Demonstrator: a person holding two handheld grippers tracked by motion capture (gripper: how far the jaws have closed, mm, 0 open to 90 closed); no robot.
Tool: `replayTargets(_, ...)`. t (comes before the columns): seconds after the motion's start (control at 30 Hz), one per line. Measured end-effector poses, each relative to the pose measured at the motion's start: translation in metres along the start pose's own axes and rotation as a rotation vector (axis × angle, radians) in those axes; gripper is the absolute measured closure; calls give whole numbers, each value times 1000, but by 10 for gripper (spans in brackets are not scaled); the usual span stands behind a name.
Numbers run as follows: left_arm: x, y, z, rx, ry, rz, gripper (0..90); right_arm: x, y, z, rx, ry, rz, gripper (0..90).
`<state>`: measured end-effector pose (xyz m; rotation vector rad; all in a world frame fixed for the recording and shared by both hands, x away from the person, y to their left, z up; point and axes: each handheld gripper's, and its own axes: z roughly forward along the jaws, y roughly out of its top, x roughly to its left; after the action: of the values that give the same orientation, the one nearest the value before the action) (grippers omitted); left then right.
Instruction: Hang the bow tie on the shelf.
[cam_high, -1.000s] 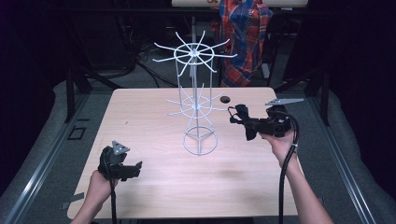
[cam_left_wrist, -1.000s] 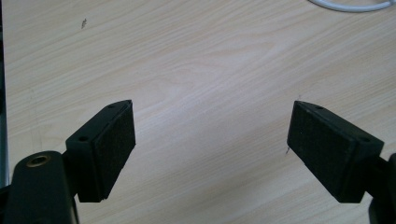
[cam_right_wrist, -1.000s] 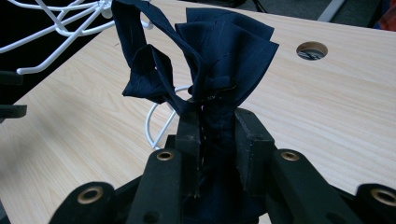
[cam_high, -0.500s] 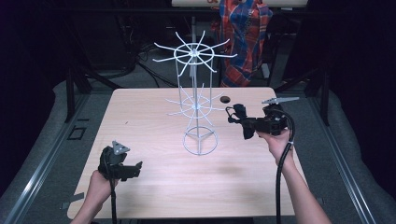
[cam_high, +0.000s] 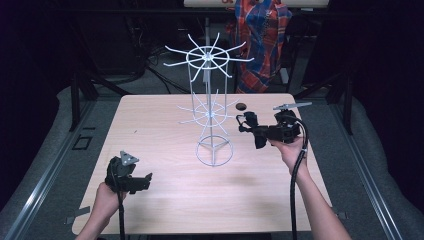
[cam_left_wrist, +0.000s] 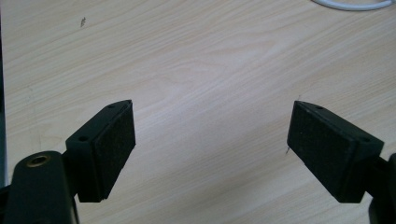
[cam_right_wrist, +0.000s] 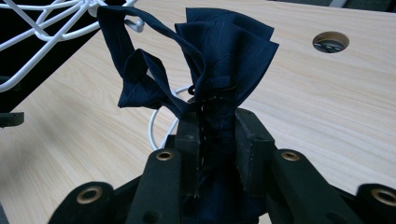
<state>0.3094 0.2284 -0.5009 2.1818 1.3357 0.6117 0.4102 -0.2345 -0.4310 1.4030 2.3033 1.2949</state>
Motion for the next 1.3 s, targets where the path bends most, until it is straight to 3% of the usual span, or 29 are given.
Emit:
replayTargets(0.23,0,0,0,2,-1,2,155,3,3,7,6,8,-2,728)
replayTargets(0.67,1,0,0,0,2,-1,156,16,8,21,29,-12,-60,726)
replayTargets(1.3,1,0,0,1,3,-3,156,27,10,35,62,-42,-108,725)
